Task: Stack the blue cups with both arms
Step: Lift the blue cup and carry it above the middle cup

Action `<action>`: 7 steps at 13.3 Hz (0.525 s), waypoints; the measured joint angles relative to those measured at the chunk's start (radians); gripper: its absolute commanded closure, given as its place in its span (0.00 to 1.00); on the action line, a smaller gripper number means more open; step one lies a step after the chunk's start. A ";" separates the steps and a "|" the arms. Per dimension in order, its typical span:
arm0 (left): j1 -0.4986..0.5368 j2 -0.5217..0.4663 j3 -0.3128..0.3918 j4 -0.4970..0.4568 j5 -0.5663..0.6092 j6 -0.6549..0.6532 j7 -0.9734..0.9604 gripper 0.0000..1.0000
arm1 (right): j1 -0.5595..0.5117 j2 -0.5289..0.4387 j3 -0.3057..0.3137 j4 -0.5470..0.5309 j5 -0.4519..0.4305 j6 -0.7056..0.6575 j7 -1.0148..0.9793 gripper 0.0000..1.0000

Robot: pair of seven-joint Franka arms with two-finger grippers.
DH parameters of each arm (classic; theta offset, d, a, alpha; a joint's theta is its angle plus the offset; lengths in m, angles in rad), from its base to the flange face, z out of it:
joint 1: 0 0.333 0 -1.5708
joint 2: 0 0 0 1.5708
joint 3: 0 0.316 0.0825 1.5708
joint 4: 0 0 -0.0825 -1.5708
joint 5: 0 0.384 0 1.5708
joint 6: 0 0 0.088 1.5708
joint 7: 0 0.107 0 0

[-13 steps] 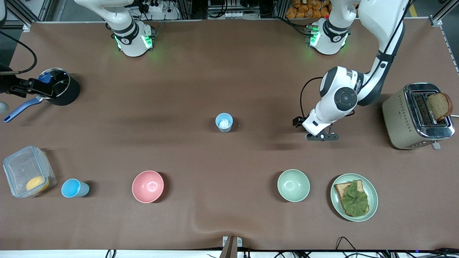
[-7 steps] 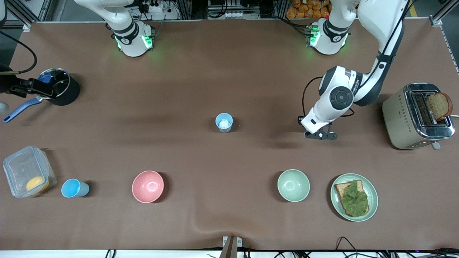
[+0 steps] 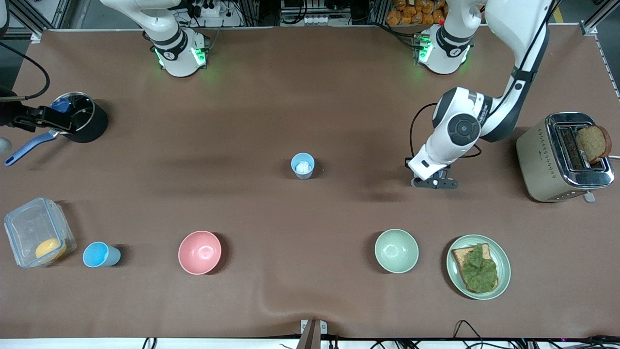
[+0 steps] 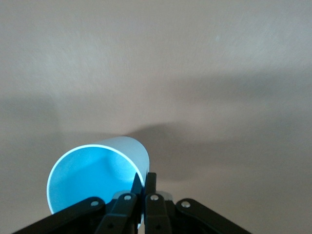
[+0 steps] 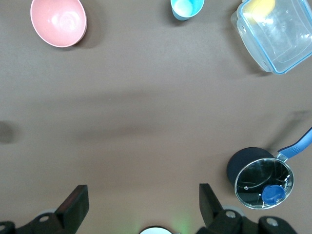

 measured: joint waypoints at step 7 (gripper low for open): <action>-0.096 -0.132 -0.103 0.128 -0.025 -0.030 -0.026 1.00 | -0.001 0.000 0.000 -0.001 0.000 0.000 -0.001 0.00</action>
